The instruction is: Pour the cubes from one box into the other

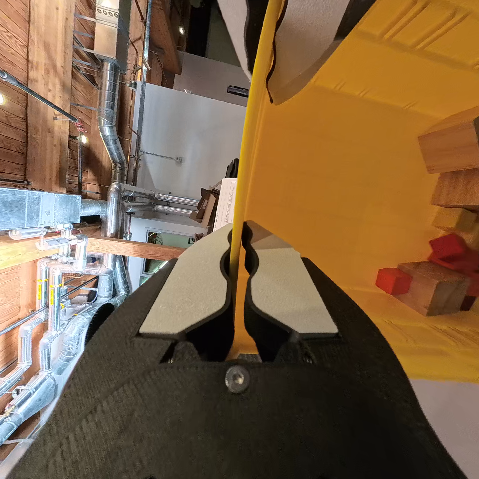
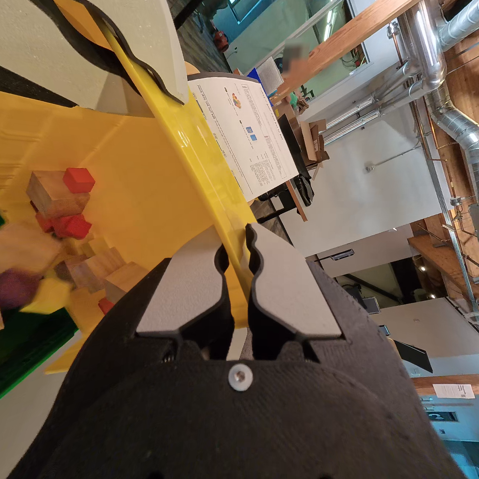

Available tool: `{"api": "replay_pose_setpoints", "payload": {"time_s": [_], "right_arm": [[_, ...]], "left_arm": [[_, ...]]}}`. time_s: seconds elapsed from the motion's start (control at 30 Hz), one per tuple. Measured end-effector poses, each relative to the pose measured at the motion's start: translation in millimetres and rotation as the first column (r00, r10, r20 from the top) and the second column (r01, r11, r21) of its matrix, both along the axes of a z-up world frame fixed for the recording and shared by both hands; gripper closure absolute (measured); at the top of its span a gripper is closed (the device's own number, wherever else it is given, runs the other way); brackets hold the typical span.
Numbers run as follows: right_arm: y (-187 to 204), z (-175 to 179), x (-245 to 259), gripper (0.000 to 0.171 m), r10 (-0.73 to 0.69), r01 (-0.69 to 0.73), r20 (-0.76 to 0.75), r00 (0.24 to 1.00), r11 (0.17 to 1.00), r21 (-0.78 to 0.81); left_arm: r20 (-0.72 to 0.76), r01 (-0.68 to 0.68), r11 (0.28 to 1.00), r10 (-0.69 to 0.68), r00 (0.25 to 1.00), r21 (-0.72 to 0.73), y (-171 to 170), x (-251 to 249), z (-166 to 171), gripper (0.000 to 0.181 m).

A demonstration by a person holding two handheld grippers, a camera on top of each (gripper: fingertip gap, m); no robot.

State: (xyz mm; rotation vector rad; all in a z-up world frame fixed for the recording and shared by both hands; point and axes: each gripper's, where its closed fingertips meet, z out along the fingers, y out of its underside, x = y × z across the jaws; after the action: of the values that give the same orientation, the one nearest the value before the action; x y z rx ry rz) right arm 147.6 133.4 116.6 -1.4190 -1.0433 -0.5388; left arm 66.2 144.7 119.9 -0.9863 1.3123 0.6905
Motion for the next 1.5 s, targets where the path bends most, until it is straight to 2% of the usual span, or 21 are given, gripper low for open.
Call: {"api": "replay_pose_setpoints", "payload": {"time_s": [0.7,1.5], "right_arm": [[-8.4,0.0,-0.5,0.165,0.0,0.0,0.007,1.0,0.999,0.05],[-28.8,17.7,-8.1,0.163,0.039,-0.034,-0.034,0.999,0.989,0.141]], "left_arm": [[0.006,0.011,0.999,-0.011,1.0,0.044,-7.3,0.8,0.2,0.18],[0.023,-0.003,0.994,0.001,1.0,0.114,-31.7,-5.1,18.5,0.18]]}}
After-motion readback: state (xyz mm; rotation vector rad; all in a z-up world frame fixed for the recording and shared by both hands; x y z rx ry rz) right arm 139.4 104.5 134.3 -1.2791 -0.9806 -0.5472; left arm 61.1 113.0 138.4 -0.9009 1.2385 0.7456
